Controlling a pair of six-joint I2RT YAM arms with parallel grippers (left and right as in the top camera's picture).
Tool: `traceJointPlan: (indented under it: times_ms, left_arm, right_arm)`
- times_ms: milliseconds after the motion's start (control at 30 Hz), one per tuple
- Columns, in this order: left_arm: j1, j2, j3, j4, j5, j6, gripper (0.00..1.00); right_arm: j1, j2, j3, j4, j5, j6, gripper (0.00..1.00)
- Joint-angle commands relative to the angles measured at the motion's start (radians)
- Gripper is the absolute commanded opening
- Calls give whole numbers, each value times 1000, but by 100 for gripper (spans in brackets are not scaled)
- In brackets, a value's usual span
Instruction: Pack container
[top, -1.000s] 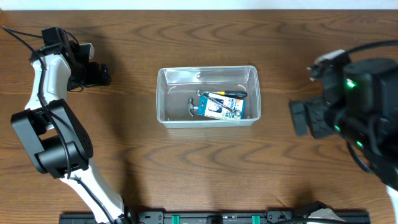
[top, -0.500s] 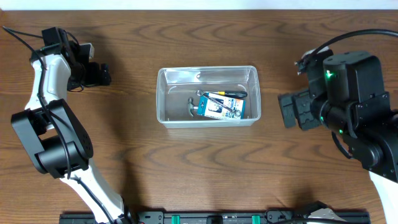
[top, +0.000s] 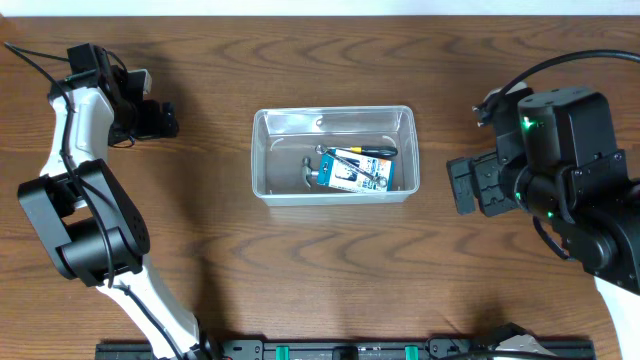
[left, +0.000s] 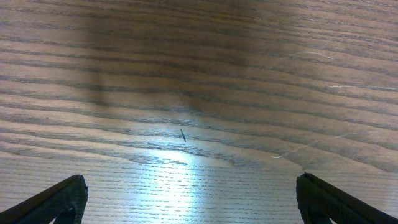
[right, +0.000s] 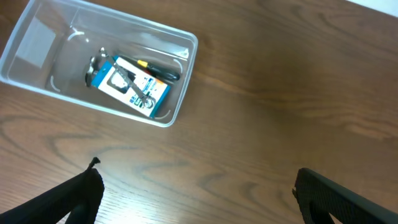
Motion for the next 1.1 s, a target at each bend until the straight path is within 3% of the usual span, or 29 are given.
traceJointPlan:
  times_ms: [0, 167, 467, 600, 1067]
  left_arm:
    - [0, 5, -4, 0, -9, 6, 98]
    - [0, 5, -4, 0, -9, 6, 98]
    - [0, 5, -4, 0, -9, 6, 98]
    - [0, 5, -4, 0, -9, 6, 98]
    - [0, 5, -4, 0, -9, 6, 98]
  right_arm:
    - [-8, -45, -2, -3, 53, 92, 99]
    - [-43, -121, -2, -9, 76, 93, 99]
    - [-230, -317, -80, 72, 74, 38, 99]
    - [-254, -453, -250, 233, 74, -39, 99]
    - [-338, -900, -935, 779, 67, -42, 99]
